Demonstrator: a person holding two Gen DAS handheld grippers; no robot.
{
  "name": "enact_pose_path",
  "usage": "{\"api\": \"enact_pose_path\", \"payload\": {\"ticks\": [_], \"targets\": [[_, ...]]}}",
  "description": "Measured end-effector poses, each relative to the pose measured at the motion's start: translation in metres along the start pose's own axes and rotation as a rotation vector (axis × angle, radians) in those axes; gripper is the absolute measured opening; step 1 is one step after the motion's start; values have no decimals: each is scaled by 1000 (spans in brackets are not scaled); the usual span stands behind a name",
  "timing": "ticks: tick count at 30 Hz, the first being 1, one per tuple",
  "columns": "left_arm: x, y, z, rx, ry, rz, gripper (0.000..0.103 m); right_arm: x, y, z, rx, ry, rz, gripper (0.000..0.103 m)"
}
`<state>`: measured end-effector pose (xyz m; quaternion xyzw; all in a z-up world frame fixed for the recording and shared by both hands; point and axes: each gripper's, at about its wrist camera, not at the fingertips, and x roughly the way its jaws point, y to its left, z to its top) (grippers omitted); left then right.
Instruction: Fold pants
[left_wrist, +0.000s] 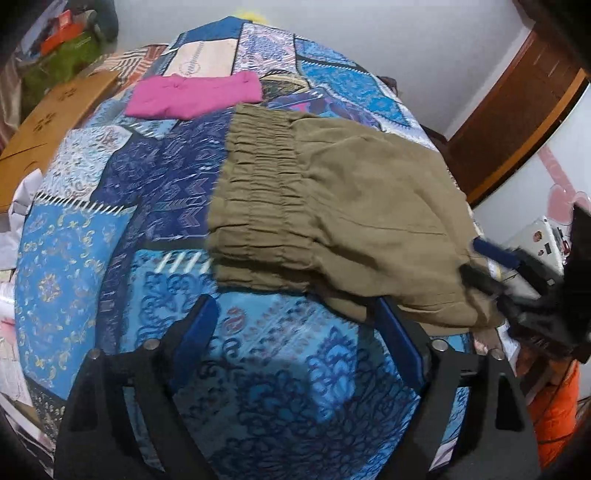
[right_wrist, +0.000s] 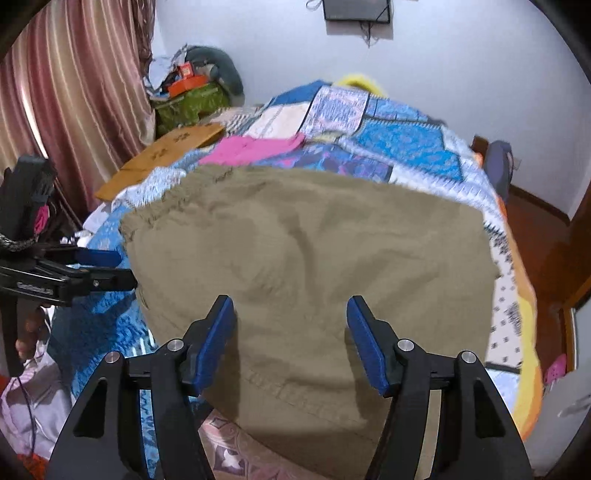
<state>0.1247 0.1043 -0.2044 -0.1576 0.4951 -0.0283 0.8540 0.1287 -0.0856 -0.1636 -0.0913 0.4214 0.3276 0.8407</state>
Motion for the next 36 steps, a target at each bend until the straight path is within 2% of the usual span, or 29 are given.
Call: {"api": "enact_pose_path", "payload": {"ticks": [2, 5, 17, 19, 21, 23, 27, 30, 33, 36], "targets": [[4, 0, 3, -24, -2, -36, 96, 9, -2, -6, 7, 30, 11, 60], [8, 1, 9, -70, -9, -77, 102, 6, -4, -11, -2, 16, 20, 61], [20, 16, 36, -236, -81, -162, 101, 5, -5, -17, 4, -1, 46, 62], [20, 19, 41, -257, -97, -136, 91, 5, -5, -17, 7, -4, 47, 62], [22, 20, 47, -263, -103, -89, 68, 4, -6, -17, 12, -5, 46, 62], [23, 22, 51, -267, -112, -49, 57, 4, -7, -17, 19, -5, 45, 62], [26, 16, 56, -237, -147, -3, 45, 4, -9, -17, 30, -7, 51, 62], [21, -1, 55, -148, -187, 87, 40, 3, -9, -16, 36, -5, 48, 62], [12, -7, 55, -81, -222, 132, 36, 2, -9, -14, 47, 2, 50, 61], [-2, 2, 53, -65, -245, 183, 35, 2, -7, -12, 51, 6, 69, 61]]}}
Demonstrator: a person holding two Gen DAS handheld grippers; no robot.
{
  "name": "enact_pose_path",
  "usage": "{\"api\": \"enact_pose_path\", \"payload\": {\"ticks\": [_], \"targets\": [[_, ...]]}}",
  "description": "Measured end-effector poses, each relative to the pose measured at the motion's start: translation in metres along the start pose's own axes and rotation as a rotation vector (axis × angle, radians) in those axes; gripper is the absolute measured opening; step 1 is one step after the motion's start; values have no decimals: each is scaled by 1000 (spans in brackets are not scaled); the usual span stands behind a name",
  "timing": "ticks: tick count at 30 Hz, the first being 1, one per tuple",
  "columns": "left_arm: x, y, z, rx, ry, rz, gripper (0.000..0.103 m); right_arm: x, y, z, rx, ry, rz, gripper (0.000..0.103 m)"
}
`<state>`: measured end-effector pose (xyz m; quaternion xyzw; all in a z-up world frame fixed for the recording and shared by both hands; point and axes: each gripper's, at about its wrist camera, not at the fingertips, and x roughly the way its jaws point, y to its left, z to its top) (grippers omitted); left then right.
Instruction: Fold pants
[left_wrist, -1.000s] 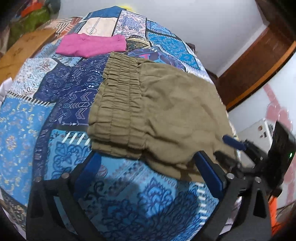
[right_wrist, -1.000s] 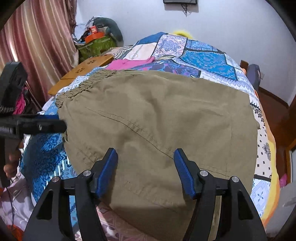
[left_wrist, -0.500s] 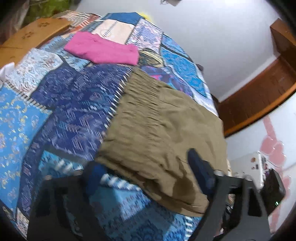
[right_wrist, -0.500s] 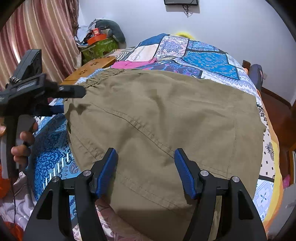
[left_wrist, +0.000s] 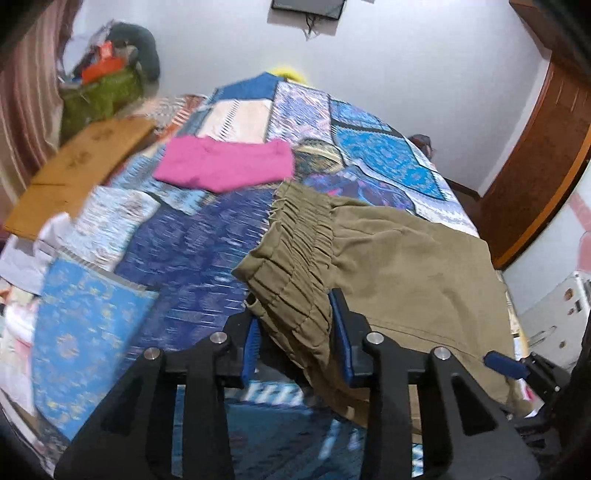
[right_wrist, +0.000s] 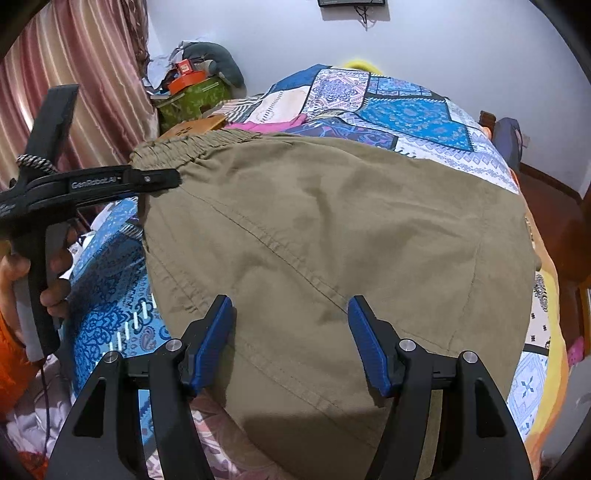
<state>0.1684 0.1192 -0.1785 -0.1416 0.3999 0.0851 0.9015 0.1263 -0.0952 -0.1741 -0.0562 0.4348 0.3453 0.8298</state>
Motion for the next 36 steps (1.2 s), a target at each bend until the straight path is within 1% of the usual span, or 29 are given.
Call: {"api": "enact_pose_path", "payload": {"ticks": [3, 6, 8, 10, 12, 14, 18, 21, 26, 29, 32, 36], "targets": [[-13, 25, -1, -13, -16, 57, 35, 1, 6, 3, -10, 0, 21, 61], [-28, 54, -4, -22, -47, 166, 33, 4, 19, 4, -42, 2, 41, 61], [-37, 68, -6, -33, -56, 201, 33, 4, 25, 5, -62, -2, 62, 61], [-47, 72, -7, -19, -77, 235, 32, 3, 33, 6, -81, -3, 63, 61], [-57, 67, -6, 19, -117, 265, 30, 2, 34, 7, -79, 4, 61, 61], [-67, 56, -3, 59, -162, 269, 29, -2, 30, 7, -64, 3, 64, 61], [-86, 25, 4, 132, -235, 239, 27, -18, 10, 3, -13, -13, 33, 61], [-95, 4, 12, 149, -264, 173, 26, -28, -4, -2, 17, -21, -3, 61], [-106, -26, 24, 163, -286, 69, 25, -41, -25, -10, 40, -19, -55, 61], [-111, -47, 25, 187, -295, 19, 25, -40, -32, -18, 46, 3, -58, 61], [-113, -67, 24, 218, -294, -22, 25, -29, -36, -26, 64, 36, -37, 61], [-107, -93, 22, 269, -279, -59, 25, -26, -42, -29, 103, 19, -7, 61]]}}
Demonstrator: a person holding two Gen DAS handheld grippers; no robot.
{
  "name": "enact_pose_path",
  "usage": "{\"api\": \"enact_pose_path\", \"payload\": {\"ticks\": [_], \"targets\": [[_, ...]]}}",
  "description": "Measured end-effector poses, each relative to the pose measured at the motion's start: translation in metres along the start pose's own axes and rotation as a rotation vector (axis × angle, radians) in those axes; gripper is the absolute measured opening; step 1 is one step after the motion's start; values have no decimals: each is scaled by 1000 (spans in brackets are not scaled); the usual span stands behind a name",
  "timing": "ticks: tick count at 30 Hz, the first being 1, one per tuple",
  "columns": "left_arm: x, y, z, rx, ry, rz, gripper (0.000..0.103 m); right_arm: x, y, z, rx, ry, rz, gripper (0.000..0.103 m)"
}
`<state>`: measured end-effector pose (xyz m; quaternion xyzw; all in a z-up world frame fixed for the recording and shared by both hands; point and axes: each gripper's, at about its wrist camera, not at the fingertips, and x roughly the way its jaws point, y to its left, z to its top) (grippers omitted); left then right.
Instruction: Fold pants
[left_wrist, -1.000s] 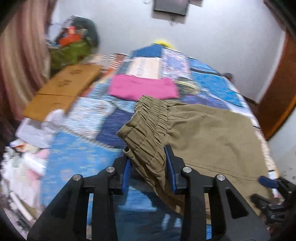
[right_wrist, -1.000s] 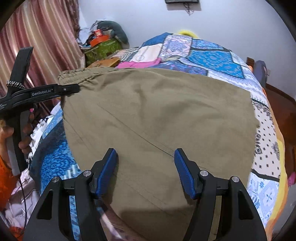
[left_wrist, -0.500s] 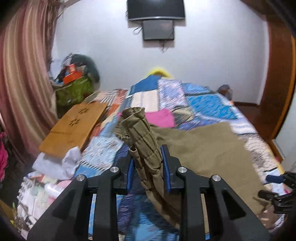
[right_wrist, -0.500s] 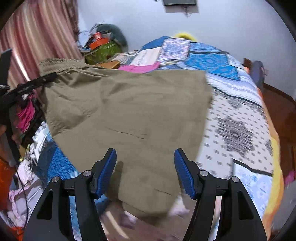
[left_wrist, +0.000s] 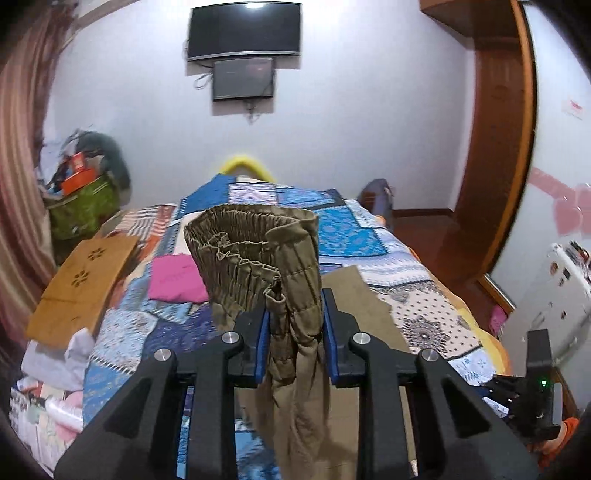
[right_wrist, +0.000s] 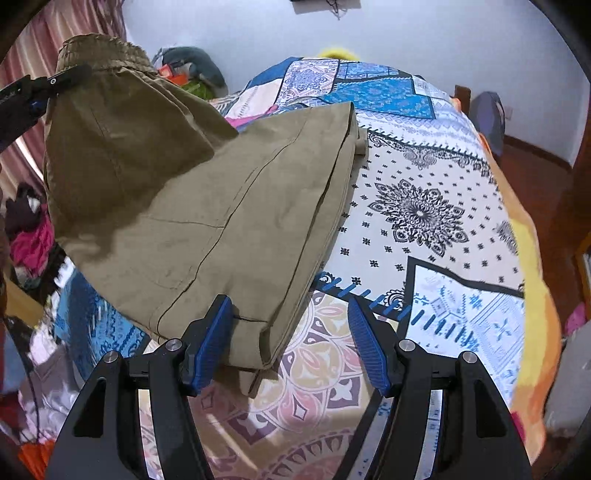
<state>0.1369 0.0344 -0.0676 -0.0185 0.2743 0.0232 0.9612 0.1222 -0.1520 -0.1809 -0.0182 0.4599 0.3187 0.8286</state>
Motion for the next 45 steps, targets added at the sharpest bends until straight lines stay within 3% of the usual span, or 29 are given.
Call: {"api": "enact_pose_path", "payload": {"ticks": [9, 16, 24, 29, 32, 35, 39, 41, 45], "targets": [[26, -60, -6, 90, 70, -138, 25, 1, -2, -3, 10, -15, 15, 61], [60, -95, -33, 132, 228, -243, 24, 0, -2, -4, 13, -18, 20, 61], [91, -102, -64, 109, 389, -318, 25, 1, -3, -4, 15, -18, 19, 61], [90, -102, -63, 113, 403, -317, 33, 0, -2, -4, 16, -17, 16, 61], [88, -99, -58, 109, 420, -306, 49, -1, -1, -4, 22, -17, 10, 61], [74, -93, -51, 106, 379, -307, 49, -3, -1, -5, 30, -19, 1, 61], [48, -70, -33, 95, 241, -216, 56, -11, 0, -4, 27, -34, 2, 61], [44, -53, -27, 79, 211, -183, 59, -18, 0, -3, 35, -54, 13, 61], [59, -18, -30, 63, 259, -111, 59, -36, 8, 4, 15, -101, 20, 61]]}}
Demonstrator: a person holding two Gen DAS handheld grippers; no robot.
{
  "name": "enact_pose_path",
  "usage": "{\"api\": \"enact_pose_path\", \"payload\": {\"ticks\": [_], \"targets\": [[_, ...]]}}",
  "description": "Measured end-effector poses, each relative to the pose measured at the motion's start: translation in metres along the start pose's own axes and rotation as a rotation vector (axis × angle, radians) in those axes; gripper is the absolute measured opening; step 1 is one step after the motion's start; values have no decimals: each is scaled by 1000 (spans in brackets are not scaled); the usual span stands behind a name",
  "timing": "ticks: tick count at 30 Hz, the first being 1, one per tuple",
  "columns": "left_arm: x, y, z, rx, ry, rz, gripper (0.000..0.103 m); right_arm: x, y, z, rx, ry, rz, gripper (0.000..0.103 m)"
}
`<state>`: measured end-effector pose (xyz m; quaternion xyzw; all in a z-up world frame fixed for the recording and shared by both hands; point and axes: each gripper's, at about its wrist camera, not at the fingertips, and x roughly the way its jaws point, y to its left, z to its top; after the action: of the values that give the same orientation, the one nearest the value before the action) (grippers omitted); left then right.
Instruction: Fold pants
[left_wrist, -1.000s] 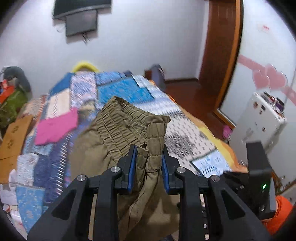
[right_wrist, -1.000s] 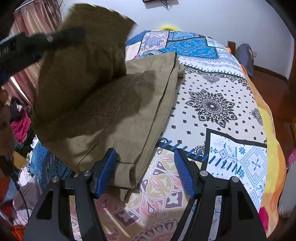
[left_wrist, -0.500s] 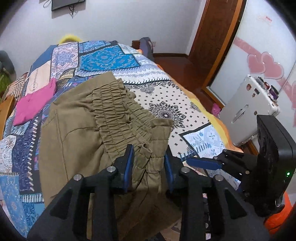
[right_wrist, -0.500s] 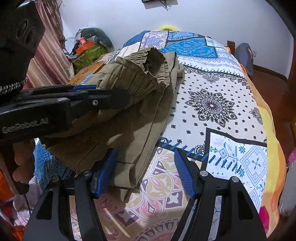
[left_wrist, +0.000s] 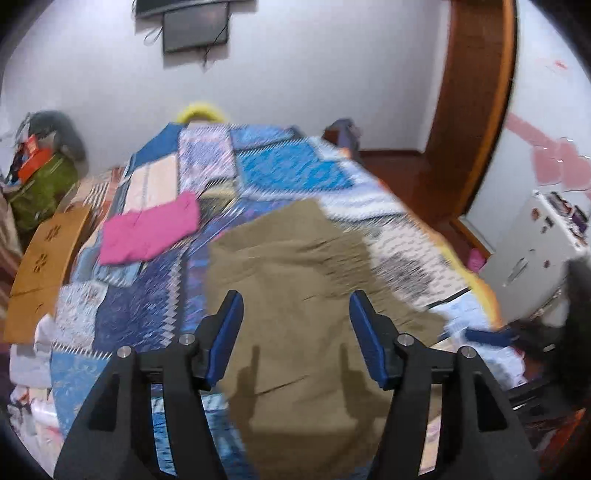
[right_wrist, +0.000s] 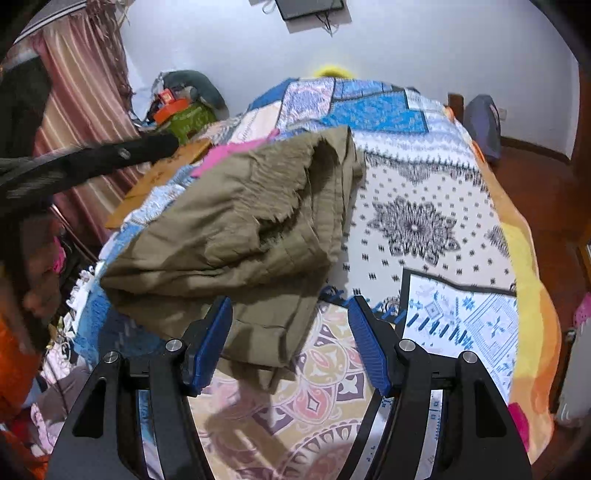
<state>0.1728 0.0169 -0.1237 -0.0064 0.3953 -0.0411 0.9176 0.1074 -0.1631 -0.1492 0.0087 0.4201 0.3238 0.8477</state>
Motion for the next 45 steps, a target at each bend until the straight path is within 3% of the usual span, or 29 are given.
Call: {"api": "enact_pose_path", "payload": {"ticks": [7, 12, 16, 19, 24, 29, 36, 41, 45], "targets": [[44, 39, -47, -44, 182, 23, 62, -2, 18, 23, -44, -78, 1, 61], [34, 60, -70, -85, 154, -10, 78, 29, 22, 31, -59, -57, -22, 61], [25, 71, -78, -67, 159, 13, 79, 55, 9, 19, -17, 2, -21, 61], [18, 79, -78, -64, 159, 41, 79, 50, 3, 12, -5, -5, -7, 61], [13, 91, -67, -66, 146, 106, 78, 45, 3, 9, -13, 2, -13, 61], [21, 98, -42, -83, 125, 108, 78, 46, 2, 10, -3, 2, -2, 62], [66, 100, 12, -59, 126, 102, 78, 46, -2, 9, 18, -4, 20, 62], [125, 115, 43, -176, 215, 7, 78, 47, -7, 9, 36, -6, 43, 63], [171, 122, 54, -217, 299, -44, 63, 50, -13, 11, 46, -13, 55, 65]]}}
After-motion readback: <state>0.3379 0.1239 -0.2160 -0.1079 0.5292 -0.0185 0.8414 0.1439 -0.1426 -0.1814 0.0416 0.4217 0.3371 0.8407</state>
